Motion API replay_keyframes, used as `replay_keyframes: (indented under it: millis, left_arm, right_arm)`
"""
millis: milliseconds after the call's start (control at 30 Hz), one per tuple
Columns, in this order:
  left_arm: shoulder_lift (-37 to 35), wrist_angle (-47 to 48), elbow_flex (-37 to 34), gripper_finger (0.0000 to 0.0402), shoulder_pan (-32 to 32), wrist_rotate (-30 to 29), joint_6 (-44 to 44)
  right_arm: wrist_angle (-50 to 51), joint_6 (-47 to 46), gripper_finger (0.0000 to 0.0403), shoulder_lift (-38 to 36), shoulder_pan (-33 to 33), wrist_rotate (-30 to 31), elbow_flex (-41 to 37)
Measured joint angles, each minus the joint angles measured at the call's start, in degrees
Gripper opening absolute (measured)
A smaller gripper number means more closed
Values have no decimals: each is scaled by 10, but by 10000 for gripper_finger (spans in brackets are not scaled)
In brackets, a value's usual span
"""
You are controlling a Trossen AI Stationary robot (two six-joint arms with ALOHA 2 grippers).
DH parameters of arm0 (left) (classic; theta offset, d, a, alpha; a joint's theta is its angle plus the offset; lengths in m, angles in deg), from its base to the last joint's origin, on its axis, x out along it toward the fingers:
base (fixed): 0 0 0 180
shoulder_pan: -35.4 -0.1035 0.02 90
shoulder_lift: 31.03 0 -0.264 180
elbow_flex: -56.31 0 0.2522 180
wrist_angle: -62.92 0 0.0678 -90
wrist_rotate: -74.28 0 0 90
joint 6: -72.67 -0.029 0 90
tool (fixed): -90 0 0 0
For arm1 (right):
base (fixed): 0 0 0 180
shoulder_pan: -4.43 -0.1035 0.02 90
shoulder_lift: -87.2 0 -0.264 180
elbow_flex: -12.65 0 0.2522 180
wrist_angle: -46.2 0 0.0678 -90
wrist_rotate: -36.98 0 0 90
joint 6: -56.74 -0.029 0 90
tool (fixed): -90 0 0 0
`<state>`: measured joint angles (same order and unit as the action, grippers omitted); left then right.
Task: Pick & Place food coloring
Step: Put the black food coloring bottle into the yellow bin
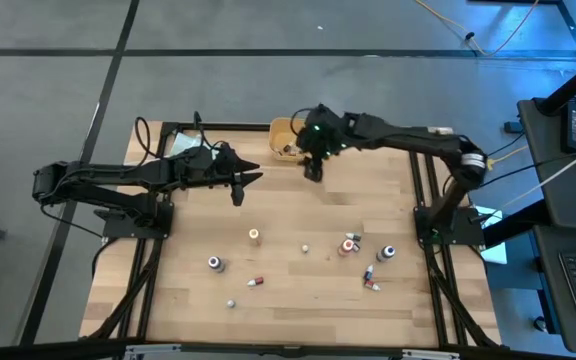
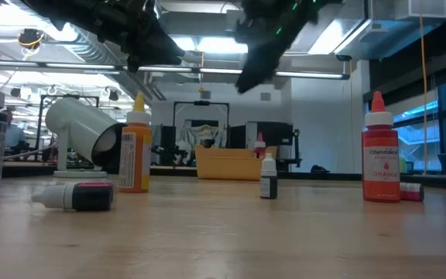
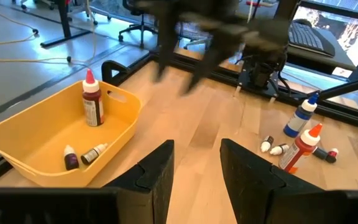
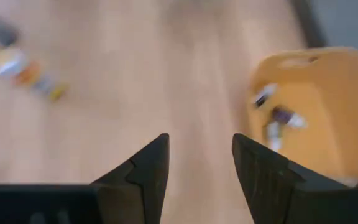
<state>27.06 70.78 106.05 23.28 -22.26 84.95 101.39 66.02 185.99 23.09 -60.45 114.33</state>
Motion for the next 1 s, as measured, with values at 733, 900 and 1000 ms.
replay_keyframes:
  millis: [733,900,1000]
  left_arm:
    - [0,-3,0,127,0,-36,-30]
    - [0,-3,0,128,0,-45,-30]
    - [0,-3,0,127,0,-45,-30]
  right_arm:
    - [21,-113,178,-282,-172,6,-377]
    - [14,-166,176,-277,-195,21,-438]
    - [1,-186,171,-271,-209,20,-464]
